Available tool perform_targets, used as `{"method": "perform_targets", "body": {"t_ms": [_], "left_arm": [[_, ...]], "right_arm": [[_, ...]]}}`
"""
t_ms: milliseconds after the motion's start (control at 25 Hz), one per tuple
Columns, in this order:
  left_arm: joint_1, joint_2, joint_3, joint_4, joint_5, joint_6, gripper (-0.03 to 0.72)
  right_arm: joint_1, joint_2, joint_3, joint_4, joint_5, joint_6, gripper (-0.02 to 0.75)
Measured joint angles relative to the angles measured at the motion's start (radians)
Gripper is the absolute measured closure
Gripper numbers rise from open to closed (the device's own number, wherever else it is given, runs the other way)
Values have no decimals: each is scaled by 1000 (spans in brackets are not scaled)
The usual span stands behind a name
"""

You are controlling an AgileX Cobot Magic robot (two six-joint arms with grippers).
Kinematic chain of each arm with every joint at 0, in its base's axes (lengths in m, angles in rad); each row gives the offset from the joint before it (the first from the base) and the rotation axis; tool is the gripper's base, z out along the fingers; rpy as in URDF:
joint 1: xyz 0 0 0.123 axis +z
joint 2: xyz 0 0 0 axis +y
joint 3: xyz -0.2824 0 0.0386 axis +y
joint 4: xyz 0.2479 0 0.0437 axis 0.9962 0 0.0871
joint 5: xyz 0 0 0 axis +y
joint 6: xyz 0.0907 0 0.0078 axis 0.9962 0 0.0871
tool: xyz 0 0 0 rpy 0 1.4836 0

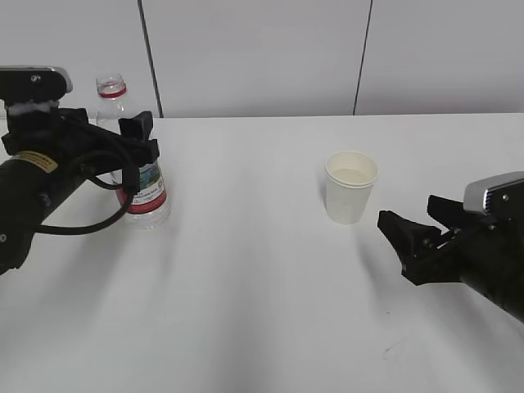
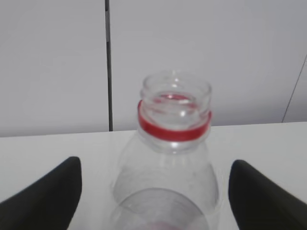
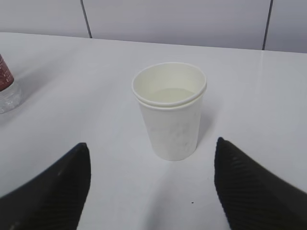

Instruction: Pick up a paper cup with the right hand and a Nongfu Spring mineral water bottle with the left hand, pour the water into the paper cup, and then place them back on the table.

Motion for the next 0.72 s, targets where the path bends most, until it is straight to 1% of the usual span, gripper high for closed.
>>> {"method": "perform_targets", "body": {"t_ms": [160,400,600,720], "left_arm": [[0,-50,0,12,9,12,127],[0,-146,1,16,78,26,127],[0,-263,3,19,142,33,127],[0,-337,3,19,188,68,127]], "right_arm": [[0,-23,14,0,2,0,146],[0,-82,25,-2,2,0,146],[0,-180,25,-2,2,0,146],[0,-254,4,-4,15,0,146]]}}
